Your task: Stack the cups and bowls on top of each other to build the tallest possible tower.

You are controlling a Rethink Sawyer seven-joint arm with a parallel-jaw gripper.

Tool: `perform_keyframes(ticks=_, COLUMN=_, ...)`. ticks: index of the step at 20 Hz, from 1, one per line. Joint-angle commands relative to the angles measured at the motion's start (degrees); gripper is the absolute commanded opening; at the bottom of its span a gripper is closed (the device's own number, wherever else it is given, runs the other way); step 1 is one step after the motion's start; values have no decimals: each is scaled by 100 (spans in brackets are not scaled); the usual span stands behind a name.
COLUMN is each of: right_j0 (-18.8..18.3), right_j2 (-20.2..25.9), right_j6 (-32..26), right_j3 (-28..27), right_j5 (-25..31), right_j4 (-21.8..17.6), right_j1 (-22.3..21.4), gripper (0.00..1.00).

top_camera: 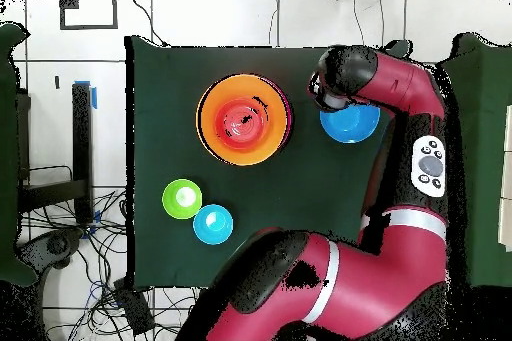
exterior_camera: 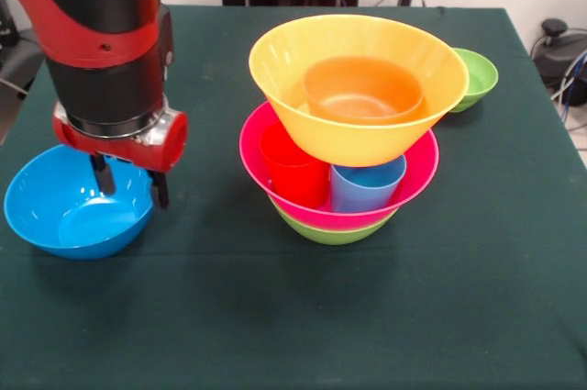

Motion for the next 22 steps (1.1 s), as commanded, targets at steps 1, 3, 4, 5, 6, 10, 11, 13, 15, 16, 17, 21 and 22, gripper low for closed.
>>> perform_keyframes(ticks=1, right_j0=112, right_j2=570, right_j6=274, right_j3=-35, right_j5=-468, right_j4=44, right_j1=309, gripper=100)
perform_keyframes(ticks=3, right_j0=148, right_j2=469, right_j6=256, right_j3=-75, right_j5=-645, right_j4=-69, right_j1=382, gripper=100)
perform_keyframes(ticks=4, right_j0=165, right_j2=412, right_j6=224, right_j3=-39, right_j5=-684, right_j4=-128, right_j1=381, gripper=100)
perform_keyframes(ticks=5, right_j0=167, right_j2=409, right_j6=152, right_j3=-137, right_j5=-616, right_j4=-152, right_j1=461, gripper=100)
perform_keyframes(ticks=6, right_j0=161, right_j2=412, right_j6=107, right_j3=-111, right_j5=-663, right_j4=-170, right_j1=479, gripper=100)
perform_keyframes(ticks=10, right_j0=190, right_j2=309, right_j6=12, right_j3=-101, right_j5=-758, right_j4=-283, right_j1=472, gripper=100)
perform_keyframes(ticks=11, right_j0=189, right_j2=291, right_j6=-6, right_j3=-92, right_j5=-780, right_j4=-297, right_j1=463, gripper=100)
perform_keyframes(ticks=13, right_j0=184, right_j2=277, right_j6=-58, right_j3=-91, right_j5=-762, right_j4=-306, right_j1=488, gripper=100)
perform_keyframes(ticks=15, right_j0=165, right_j2=294, right_j6=-66, right_j3=-42, right_j5=-778, right_j4=-285, right_j1=562, gripper=100)
perform_keyframes(ticks=16, right_j0=148, right_j2=320, right_j6=-59, right_j3=-41, right_j5=-747, right_j4=-249, right_j1=627, gripper=100)
perform_keyframes(ticks=17, right_j0=136, right_j2=341, right_j6=-39, right_j3=-1, right_j5=-735, right_j4=-216, right_j1=658, gripper=100)
perform_keyframes(ticks=21, right_j0=156, right_j2=339, right_j6=89, right_j3=78, right_j5=-849, right_j4=-177, right_j1=706, gripper=100)
perform_keyframes(ticks=22, right_j0=157, right_j2=337, right_j6=99, right_j3=73, right_j5=-843, right_j4=-170, right_j1=715, gripper=100)
